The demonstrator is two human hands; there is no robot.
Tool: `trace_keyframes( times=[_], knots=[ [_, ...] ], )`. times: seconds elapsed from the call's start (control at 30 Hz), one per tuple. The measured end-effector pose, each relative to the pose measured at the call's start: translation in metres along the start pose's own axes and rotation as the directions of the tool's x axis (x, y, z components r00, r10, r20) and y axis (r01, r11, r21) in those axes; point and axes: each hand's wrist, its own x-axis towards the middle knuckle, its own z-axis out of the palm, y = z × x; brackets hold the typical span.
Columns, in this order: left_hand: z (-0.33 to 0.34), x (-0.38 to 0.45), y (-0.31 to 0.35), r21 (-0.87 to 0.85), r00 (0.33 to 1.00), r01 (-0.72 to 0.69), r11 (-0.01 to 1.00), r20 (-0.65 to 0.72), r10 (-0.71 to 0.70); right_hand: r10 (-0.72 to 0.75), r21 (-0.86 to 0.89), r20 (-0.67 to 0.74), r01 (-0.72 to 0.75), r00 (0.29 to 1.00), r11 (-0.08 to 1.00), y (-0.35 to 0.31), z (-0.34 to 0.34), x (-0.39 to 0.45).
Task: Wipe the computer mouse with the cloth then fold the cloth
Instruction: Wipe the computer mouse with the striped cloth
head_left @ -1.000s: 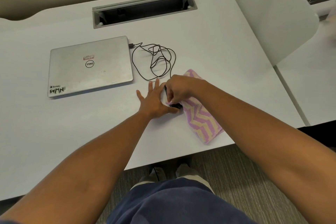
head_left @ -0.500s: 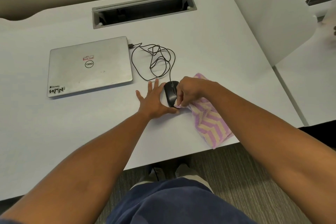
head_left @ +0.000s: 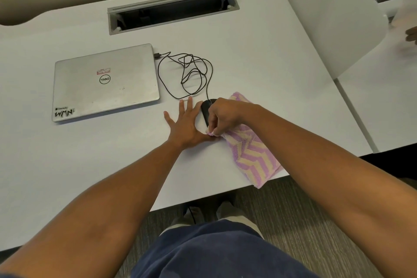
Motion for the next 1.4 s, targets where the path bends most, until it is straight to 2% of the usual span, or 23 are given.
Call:
trace_keyframes(
  times=[0.23, 0.4, 0.57, 0.67, 0.8, 0.93, 1.0, 1.07, 1.13, 1.2, 1.27, 1.4],
  knots=[
    [-0.003, 0.000, 0.002, -0.010, 1.000, 0.017, 1.000, 0.019, -0.017, 0.002, 0.086, 0.004, -0.002, 1.000, 0.996, 0.007, -0.002, -0.002],
    [-0.004, 0.001, 0.002, -0.012, 1.000, 0.017, 1.000, 0.019, -0.017, 0.021, 0.045, 0.036, -0.022, 0.999, 0.999, 0.013, -0.004, -0.005],
    [-0.004, 0.001, 0.003, -0.046, 1.000, 0.021, 0.999, 0.013, -0.021, 0.105, 0.013, 0.082, -0.107, 0.991, 0.994, 0.025, -0.009, -0.006],
    [-0.004, 0.000, 0.003, -0.049, 0.999, 0.027, 0.998, 0.022, -0.026, 0.124, 0.011, 0.023, -0.124, 0.992, 0.992, 0.031, -0.017, -0.005],
    [-0.004, 0.001, 0.001, -0.036, 0.999, 0.029, 0.999, 0.030, -0.028, 0.086, 0.087, -0.154, -0.073, 0.984, 0.994, 0.033, -0.027, -0.001],
    [-0.004, 0.002, 0.001, -0.049, 0.999, 0.032, 0.998, 0.028, -0.031, 0.020, 0.009, -0.255, -0.019, 0.967, 1.000, 0.019, -0.021, 0.014],
    [-0.004, 0.001, 0.003, -0.059, 0.999, 0.030, 0.998, 0.031, -0.028, -0.010, -0.023, -0.206, 0.005, 0.978, 1.000, 0.011, -0.017, 0.020],
    [-0.006, 0.001, 0.003, -0.066, 0.999, 0.029, 0.997, 0.034, -0.027, -0.033, -0.103, -0.084, 0.025, 0.996, 0.994, 0.007, -0.016, 0.022],
    [-0.007, 0.001, 0.004, -0.064, 0.999, 0.033, 0.997, 0.040, -0.031, 0.004, -0.141, 0.034, 0.001, 0.999, 0.990, 0.010, -0.020, 0.021],
    [-0.008, 0.000, 0.004, -0.060, 0.998, 0.038, 0.997, 0.045, -0.035, 0.062, -0.121, 0.074, -0.053, 0.995, 0.991, 0.017, -0.026, 0.018],
    [-0.008, -0.001, 0.004, -0.061, 0.998, 0.040, 0.997, 0.050, -0.037, 0.093, -0.085, 0.032, -0.090, 0.995, 0.992, 0.024, -0.032, 0.015],
    [-0.008, 0.001, 0.004, -0.060, 0.998, 0.036, 0.998, 0.051, -0.033, 0.115, -0.012, -0.187, -0.119, 0.976, 0.993, 0.029, -0.034, 0.024]
  ],
)
